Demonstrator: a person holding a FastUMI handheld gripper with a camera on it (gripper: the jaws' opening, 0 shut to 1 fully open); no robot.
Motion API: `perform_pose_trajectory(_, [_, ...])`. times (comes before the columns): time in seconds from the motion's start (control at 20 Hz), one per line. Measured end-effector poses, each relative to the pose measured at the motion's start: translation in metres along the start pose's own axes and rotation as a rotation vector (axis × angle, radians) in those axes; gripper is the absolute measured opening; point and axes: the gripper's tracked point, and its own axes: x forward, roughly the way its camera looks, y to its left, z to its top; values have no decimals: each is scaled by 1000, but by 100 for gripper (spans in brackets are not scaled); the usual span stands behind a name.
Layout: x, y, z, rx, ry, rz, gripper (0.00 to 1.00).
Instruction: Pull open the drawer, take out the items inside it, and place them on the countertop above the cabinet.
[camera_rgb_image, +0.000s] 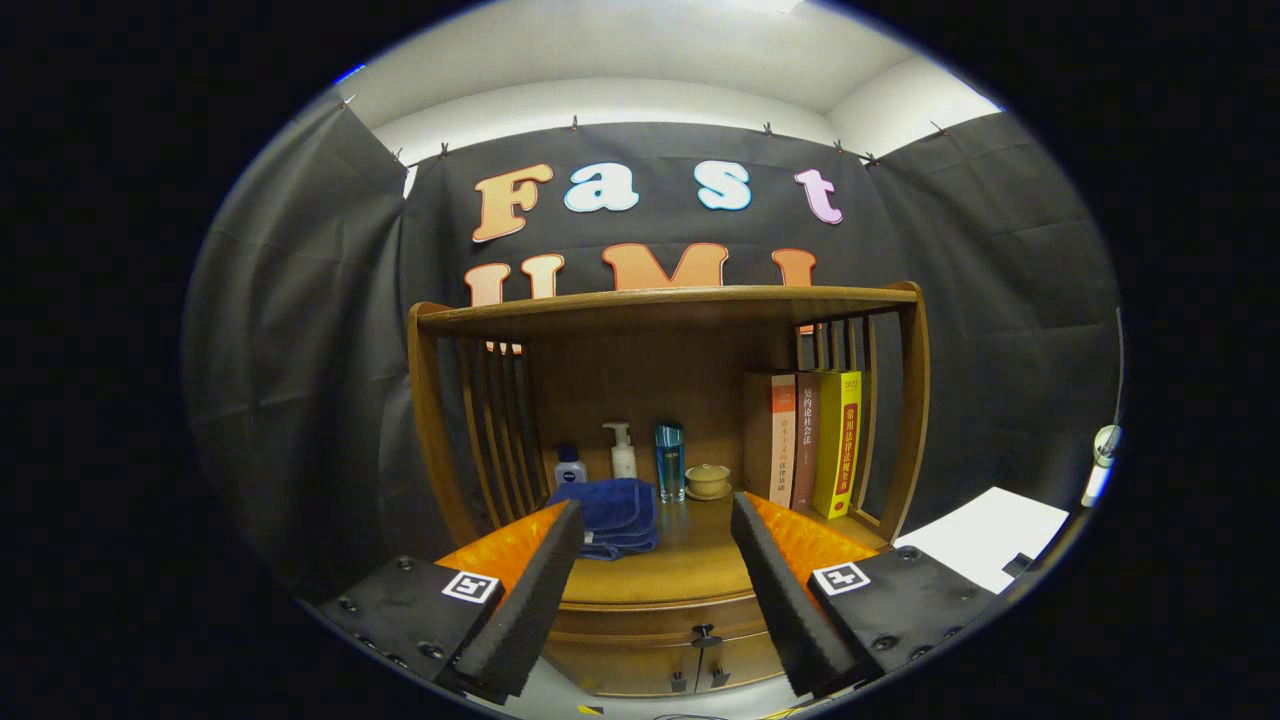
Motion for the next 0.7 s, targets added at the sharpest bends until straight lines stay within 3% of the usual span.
perform_pose_trajectory(0.4, [10,-10,-22,7,-9,-4,97])
perform_pose_trajectory(0.7, [37,-39,-111,-93,59,-53,97])
